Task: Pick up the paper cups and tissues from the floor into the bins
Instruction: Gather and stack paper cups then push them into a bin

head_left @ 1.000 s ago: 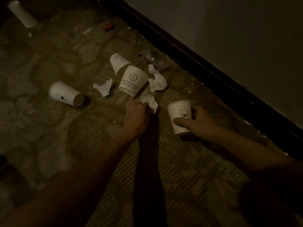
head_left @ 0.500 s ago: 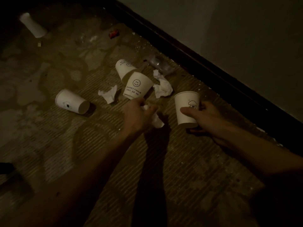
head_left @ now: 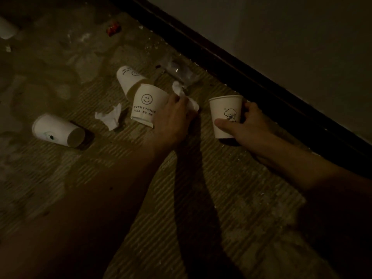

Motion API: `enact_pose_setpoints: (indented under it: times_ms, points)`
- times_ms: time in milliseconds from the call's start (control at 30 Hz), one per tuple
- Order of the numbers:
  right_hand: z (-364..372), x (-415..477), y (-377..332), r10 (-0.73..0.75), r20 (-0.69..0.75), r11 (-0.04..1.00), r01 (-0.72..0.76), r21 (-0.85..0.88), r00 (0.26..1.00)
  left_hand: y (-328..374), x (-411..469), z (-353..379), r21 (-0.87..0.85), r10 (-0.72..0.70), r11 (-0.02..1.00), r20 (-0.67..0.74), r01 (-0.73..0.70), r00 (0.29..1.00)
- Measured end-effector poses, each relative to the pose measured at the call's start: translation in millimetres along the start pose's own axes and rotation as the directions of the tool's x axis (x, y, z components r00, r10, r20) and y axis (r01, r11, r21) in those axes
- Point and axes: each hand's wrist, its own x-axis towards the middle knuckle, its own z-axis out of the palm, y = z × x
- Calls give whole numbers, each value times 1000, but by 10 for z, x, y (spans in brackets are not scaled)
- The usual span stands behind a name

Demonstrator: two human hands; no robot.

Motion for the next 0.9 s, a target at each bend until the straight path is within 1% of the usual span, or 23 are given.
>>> enact_pose_setpoints:
  times_ms: [67,133,200,267,333,400,500,567,633,733,800,900]
  points:
    - [22,49,9,0,-14,1000,-1,-9,1000,23,21,-16,-68,-29,997,-68,25,997]
    - [47,79,12,1,-19,1000,-1,7,1000,60,40,-23,-75,-39,997,-143,28,989]
    - [54,104,20,9,-26,1000,-9,22,1000,88,96,-53,-83,-5,996,-239,-15,971]
    - [47,121,24,17,-22,999,-16,51,1000,85,231,-112,-103,43,992,-279,-75,959]
    - [27,133,35,21,-8,996,-21,83,1000,57,419,-157,-136,60,986,-263,-98,963]
    - [13,129,43,22,3,995,-22,101,1000,31,567,-163,-134,92,983,-217,-123,972]
    - [20,138,72,22,12,994,-23,105,1000,-37,678,-100,-74,165,982,-84,-171,983]
    - [31,142,87,22,8,993,-22,112,1000,-74,718,-72,-86,125,988,-24,-126,992]
    - [30,145,99,21,-2,994,-21,105,1000,-73,726,-61,-99,95,990,-32,-98,995]
    - [10,133,83,30,-1,996,-30,82,1000,-70,688,-48,-51,114,991,-106,-120,988]
    - [-5,118,53,50,15,995,-51,81,999,-63,591,-76,-120,108,986,-102,-120,989]
    - [-43,112,-11,110,52,984,-116,134,993,-13,339,-186,-350,94,929,-84,-118,992]
